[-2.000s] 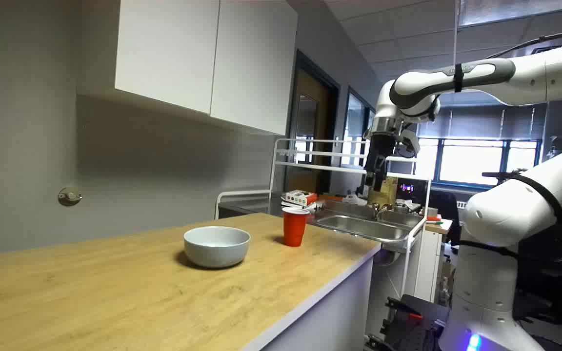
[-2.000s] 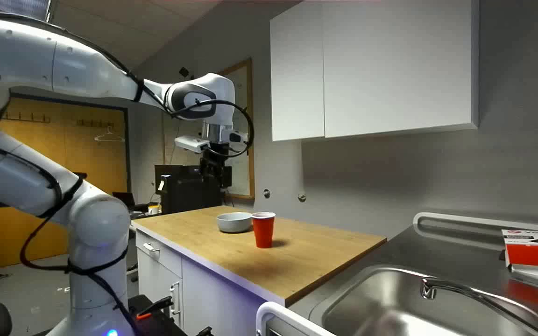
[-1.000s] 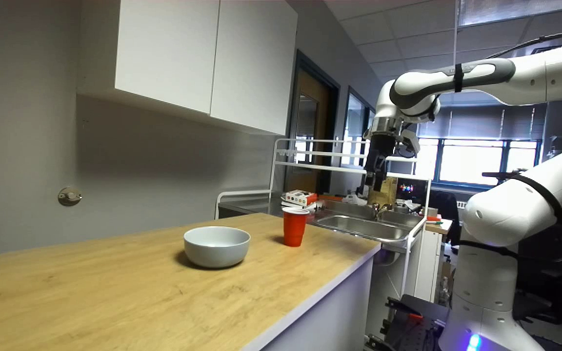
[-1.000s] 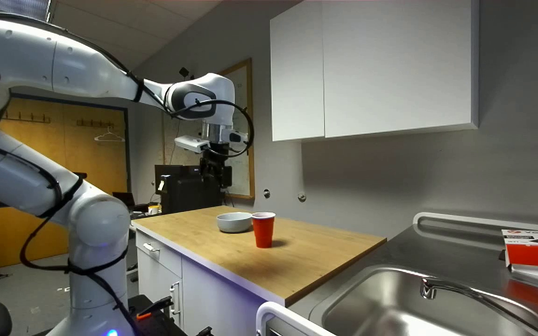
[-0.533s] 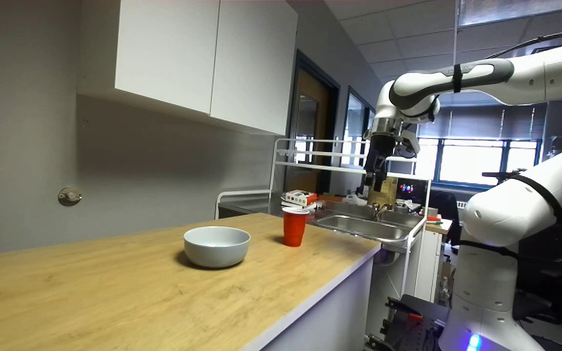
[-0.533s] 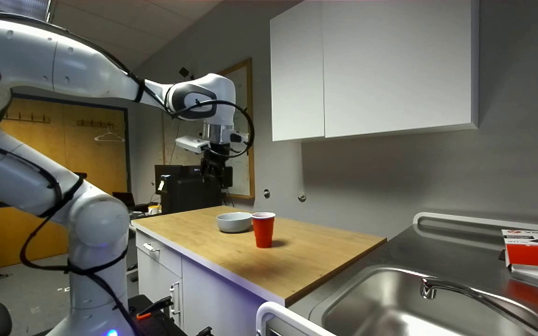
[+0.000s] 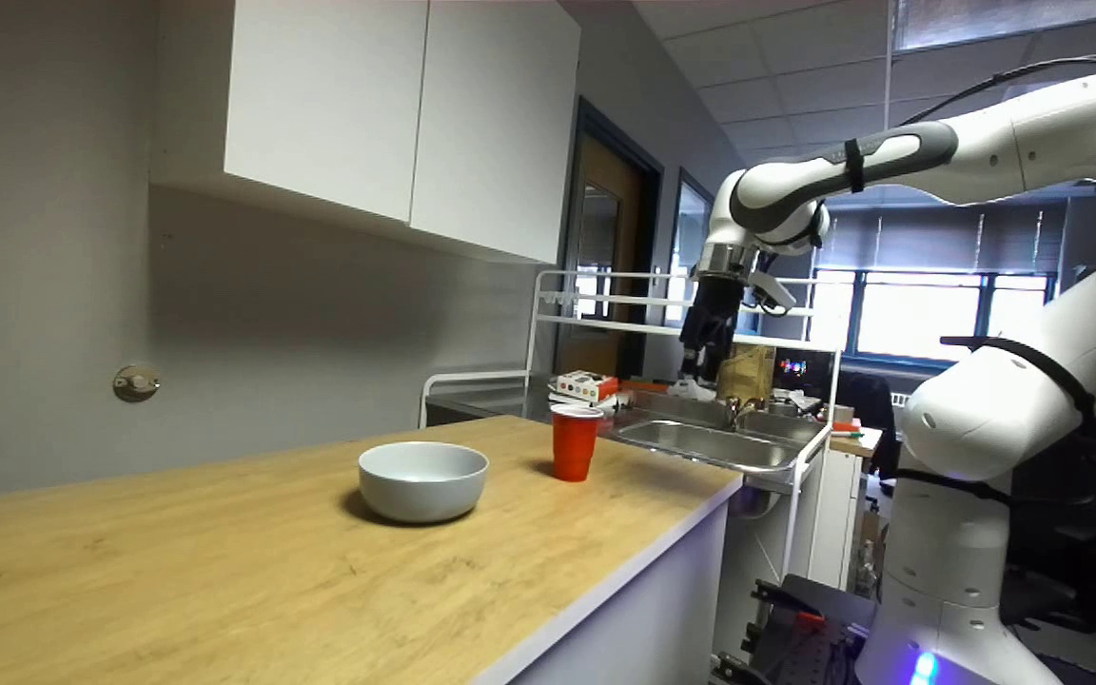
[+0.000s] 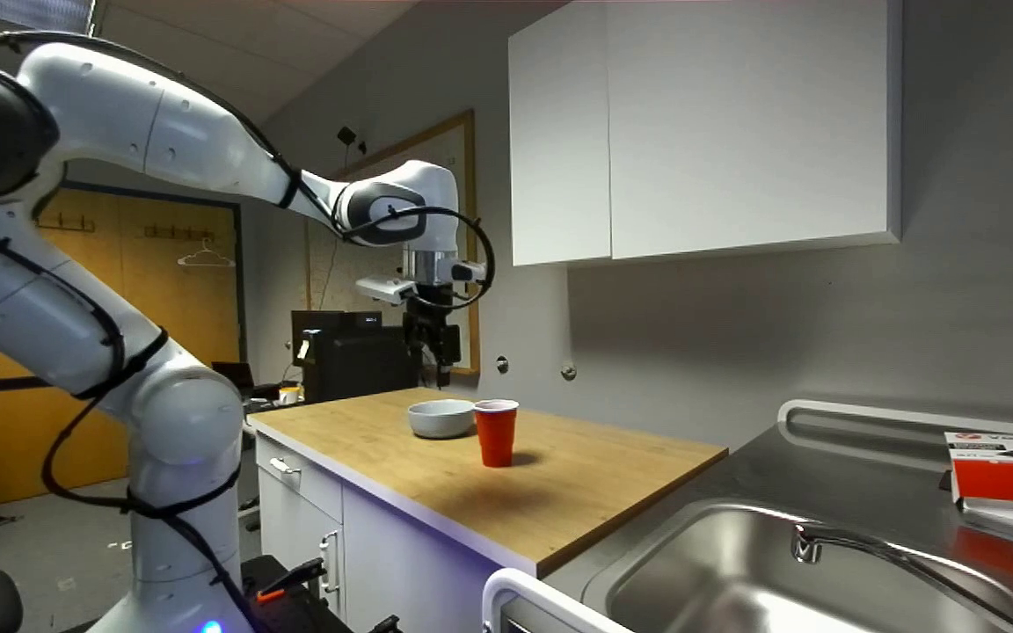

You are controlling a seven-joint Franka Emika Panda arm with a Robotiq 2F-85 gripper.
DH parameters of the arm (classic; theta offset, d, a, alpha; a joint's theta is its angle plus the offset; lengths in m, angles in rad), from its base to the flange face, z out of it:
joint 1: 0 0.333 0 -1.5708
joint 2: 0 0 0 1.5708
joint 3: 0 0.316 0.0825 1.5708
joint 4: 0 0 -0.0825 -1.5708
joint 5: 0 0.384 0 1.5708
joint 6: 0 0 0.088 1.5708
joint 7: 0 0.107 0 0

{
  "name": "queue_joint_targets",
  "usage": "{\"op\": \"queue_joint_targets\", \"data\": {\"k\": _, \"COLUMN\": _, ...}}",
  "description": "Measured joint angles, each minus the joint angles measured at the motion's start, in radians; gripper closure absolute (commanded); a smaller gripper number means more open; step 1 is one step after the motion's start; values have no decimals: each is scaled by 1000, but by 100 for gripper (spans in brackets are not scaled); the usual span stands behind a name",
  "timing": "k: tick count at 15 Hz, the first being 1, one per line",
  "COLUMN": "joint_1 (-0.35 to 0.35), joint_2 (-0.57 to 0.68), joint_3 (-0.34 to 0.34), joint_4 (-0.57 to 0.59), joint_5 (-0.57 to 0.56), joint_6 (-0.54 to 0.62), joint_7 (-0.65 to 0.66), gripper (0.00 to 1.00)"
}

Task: Pour the contents of the cup into the bowl

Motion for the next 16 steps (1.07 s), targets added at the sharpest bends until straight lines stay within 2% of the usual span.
{"op": "queue_joint_targets", "data": {"k": 9, "joint_1": 1, "joint_2": 240, "joint_3": 76, "joint_4": 92, "joint_5": 3, "joint_6": 176, "joint_7": 125, "gripper": 0}}
{"op": "queue_joint_targets", "data": {"k": 16, "joint_1": 1, "joint_2": 447, "joint_3": 97, "joint_4": 254, "joint_5": 26, "joint_6": 195, "joint_7": 212, "gripper": 0}}
